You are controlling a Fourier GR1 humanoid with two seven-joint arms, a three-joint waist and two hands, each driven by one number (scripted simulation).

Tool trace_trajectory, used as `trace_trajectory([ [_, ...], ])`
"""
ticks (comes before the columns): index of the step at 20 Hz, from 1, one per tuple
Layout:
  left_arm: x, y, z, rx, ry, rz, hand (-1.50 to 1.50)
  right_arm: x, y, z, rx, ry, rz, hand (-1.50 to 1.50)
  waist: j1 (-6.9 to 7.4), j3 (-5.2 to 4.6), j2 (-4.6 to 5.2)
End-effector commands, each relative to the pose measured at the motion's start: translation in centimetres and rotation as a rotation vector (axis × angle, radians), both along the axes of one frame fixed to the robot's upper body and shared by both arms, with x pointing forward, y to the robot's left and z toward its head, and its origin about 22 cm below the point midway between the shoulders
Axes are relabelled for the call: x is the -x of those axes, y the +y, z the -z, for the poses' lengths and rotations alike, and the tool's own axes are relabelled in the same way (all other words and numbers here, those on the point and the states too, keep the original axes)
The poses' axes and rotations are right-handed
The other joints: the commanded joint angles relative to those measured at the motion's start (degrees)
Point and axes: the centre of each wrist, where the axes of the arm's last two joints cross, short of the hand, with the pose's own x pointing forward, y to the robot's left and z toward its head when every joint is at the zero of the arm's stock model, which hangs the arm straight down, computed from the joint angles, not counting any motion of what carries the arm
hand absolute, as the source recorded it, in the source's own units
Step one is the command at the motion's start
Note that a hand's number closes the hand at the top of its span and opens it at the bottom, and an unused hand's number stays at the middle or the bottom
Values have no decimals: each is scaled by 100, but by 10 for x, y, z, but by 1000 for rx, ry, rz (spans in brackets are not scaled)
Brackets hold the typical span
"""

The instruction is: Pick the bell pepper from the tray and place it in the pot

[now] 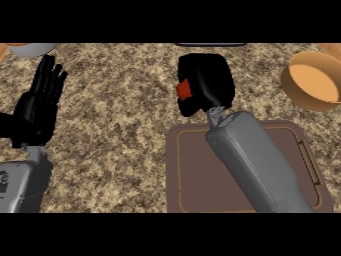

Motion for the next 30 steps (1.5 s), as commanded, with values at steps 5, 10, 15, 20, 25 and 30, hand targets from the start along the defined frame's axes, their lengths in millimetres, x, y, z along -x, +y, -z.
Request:
trace_trajectory([
  [5,10,11,-4,-17,-9,-26,0,14,-35,-69,-94,-296,341,150,-71,12,23],
  [10,8,7,-2,3,-19,-5,0,14,-93,-94,-123,-332,444,150,-33,13,59],
  [15,2,-8,-2,0,-22,-11,0,21,-166,-100,-96,-278,504,150,-64,14,68],
  [20,9,7,-2,-4,-11,4,0,11,-246,-93,-62,-249,570,150,-4,15,85],
  [25,-4,11,-8,-14,-18,-4,0,-2,-289,-72,-118,-248,583,150,24,14,92],
  [30,-9,16,-3,-7,-19,-10,0,-7,-353,-49,-139,-241,552,150,53,17,119],
])
